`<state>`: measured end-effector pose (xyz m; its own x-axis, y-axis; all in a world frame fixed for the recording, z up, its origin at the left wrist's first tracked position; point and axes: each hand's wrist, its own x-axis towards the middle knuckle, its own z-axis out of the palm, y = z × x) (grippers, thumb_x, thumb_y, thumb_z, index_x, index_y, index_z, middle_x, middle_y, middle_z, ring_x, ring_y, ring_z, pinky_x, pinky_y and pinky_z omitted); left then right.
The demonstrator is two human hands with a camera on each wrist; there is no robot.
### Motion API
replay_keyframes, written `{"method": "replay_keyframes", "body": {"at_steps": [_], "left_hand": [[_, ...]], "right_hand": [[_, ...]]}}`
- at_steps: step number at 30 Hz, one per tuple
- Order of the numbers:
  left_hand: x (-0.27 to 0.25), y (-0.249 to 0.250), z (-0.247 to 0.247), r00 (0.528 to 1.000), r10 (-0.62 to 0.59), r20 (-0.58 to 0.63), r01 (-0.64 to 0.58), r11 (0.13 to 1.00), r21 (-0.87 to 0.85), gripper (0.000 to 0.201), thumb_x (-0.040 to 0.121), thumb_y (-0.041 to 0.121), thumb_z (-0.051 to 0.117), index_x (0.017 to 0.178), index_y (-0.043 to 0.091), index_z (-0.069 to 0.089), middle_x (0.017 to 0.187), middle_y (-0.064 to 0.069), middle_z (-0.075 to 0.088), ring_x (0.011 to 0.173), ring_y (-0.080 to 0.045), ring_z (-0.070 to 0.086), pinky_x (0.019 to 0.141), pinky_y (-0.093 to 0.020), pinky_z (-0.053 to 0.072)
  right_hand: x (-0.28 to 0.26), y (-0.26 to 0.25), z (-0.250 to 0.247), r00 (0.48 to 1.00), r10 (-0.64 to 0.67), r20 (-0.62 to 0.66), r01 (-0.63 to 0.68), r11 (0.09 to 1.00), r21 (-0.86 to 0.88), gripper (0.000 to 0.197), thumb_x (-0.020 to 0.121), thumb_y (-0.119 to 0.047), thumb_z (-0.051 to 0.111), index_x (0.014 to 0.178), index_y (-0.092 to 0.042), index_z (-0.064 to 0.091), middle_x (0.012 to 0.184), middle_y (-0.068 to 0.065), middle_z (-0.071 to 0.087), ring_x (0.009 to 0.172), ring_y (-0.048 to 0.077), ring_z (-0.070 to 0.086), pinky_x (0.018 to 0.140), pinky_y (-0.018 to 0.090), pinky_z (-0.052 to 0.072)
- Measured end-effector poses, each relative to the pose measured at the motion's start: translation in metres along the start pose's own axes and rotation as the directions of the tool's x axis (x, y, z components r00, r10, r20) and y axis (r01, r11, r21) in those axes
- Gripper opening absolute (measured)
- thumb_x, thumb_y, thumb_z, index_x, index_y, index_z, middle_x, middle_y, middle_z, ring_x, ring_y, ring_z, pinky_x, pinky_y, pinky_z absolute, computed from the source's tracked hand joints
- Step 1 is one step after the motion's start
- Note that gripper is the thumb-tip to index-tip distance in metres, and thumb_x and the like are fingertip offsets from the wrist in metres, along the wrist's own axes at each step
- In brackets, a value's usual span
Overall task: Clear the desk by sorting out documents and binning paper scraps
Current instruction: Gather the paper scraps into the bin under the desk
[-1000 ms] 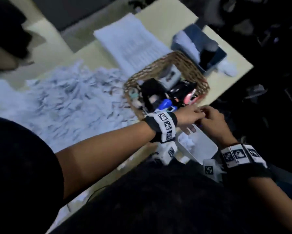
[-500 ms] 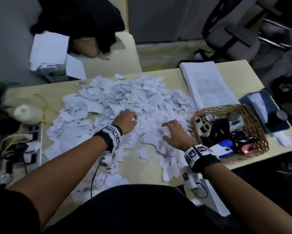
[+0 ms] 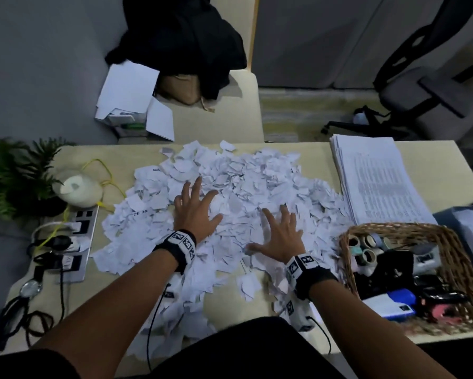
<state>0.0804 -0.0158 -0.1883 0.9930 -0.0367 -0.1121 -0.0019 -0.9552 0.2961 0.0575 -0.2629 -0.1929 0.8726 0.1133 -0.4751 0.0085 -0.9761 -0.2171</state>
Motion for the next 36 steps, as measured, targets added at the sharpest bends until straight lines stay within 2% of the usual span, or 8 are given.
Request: {"method": "replay_keyframes", "body": {"at_steps": [3,7,13,16,21,23,27,36], "left_hand": [[0.015,0.011,0.009,0.973,-0.099,0.21,0.106,0.994,-0.018,0.085,0.073,0.07,0.062,0.145,0.045,0.025,0.161,0.001,-0.014,0.147,-0.036,-0.007,0.111,-0.062,0.019],[0.023,0.024,0.023,0.931,-0.094,0.352,0.108,0.994,-0.019,0.086,0.074,0.069,0.063,0.146,0.048,0.02,0.161,0.0,-0.011,0.145,-0.038,0.004,0.108,-0.06,0.029],[0.026,0.034,0.032,0.996,-0.028,0.087,0.04,0.989,-0.145,0.036,0.079,0.007,0.071,0.108,0.02,0.055,0.132,-0.008,0.039,0.118,-0.031,0.041,0.081,-0.041,0.051],[0.028,0.033,0.029,0.997,-0.031,0.071,0.045,0.98,-0.193,0.035,0.075,-0.009,0.06,0.1,0.014,0.052,0.122,-0.007,0.042,0.108,-0.029,0.044,0.072,-0.04,0.051],[0.028,0.03,0.02,0.996,-0.083,0.017,0.085,0.975,-0.206,0.033,0.072,-0.011,0.052,0.1,0.007,0.052,0.113,-0.009,0.053,0.091,-0.034,0.05,0.068,-0.04,0.046],[0.025,0.029,0.014,0.991,-0.132,-0.006,0.128,0.968,-0.218,0.032,0.072,-0.01,0.049,0.099,0.008,0.051,0.097,-0.01,0.056,0.08,-0.03,0.047,0.063,-0.034,0.037],[0.019,0.028,0.002,0.971,-0.237,0.024,0.235,0.943,-0.237,0.029,0.075,-0.005,0.05,0.091,0.017,0.04,0.077,-0.007,0.049,0.07,-0.032,0.045,0.058,-0.031,0.03],[0.027,0.016,-0.01,0.957,-0.264,0.124,0.289,0.911,-0.295,0.049,0.084,0.011,0.052,0.133,0.017,0.054,0.123,-0.013,0.063,0.114,-0.034,0.056,0.093,-0.038,0.045]], "right_hand": [[0.009,-0.008,0.009,1.0,-0.016,-0.025,0.014,0.997,-0.071,0.109,0.061,-0.085,0.058,0.148,-0.04,0.01,0.158,0.012,-0.001,0.144,0.043,0.006,0.1,0.068,0.034],[0.012,-0.004,0.017,0.982,-0.1,-0.161,0.069,0.98,-0.188,0.074,0.076,-0.064,0.061,0.14,-0.035,0.036,0.142,0.019,0.034,0.124,0.042,0.039,0.079,0.056,0.048],[0.032,0.029,0.01,0.885,-0.28,-0.371,0.267,0.96,-0.087,0.01,0.093,-0.02,0.058,0.097,-0.01,0.057,0.095,0.01,0.048,0.082,0.03,0.054,0.046,0.035,0.047],[0.043,0.034,-0.002,0.843,-0.329,-0.425,0.309,0.944,-0.118,0.006,0.092,-0.013,0.057,0.09,-0.007,0.056,0.087,0.009,0.049,0.075,0.027,0.051,0.054,0.036,0.047],[0.058,0.014,-0.023,0.841,-0.339,-0.421,0.343,0.937,-0.068,0.041,0.087,-0.039,0.052,0.121,-0.017,0.052,0.13,0.017,0.044,0.112,0.037,0.048,0.085,0.045,0.049],[0.068,-0.002,-0.02,0.87,-0.367,-0.329,0.364,0.928,-0.073,0.066,0.084,-0.064,0.048,0.141,-0.031,0.04,0.154,0.019,0.021,0.138,0.047,0.025,0.103,0.06,0.035],[0.093,-0.036,-0.018,0.906,-0.3,-0.298,0.256,0.95,-0.179,0.102,0.069,-0.091,0.035,0.154,-0.038,0.016,0.162,0.017,-0.003,0.145,0.05,-0.003,0.103,0.076,0.01],[0.149,-0.046,-0.065,0.964,-0.094,-0.249,0.043,0.978,-0.203,0.111,0.061,-0.094,0.043,0.152,-0.042,0.007,0.161,0.013,-0.013,0.143,0.052,-0.011,0.103,0.078,0.005]]}}
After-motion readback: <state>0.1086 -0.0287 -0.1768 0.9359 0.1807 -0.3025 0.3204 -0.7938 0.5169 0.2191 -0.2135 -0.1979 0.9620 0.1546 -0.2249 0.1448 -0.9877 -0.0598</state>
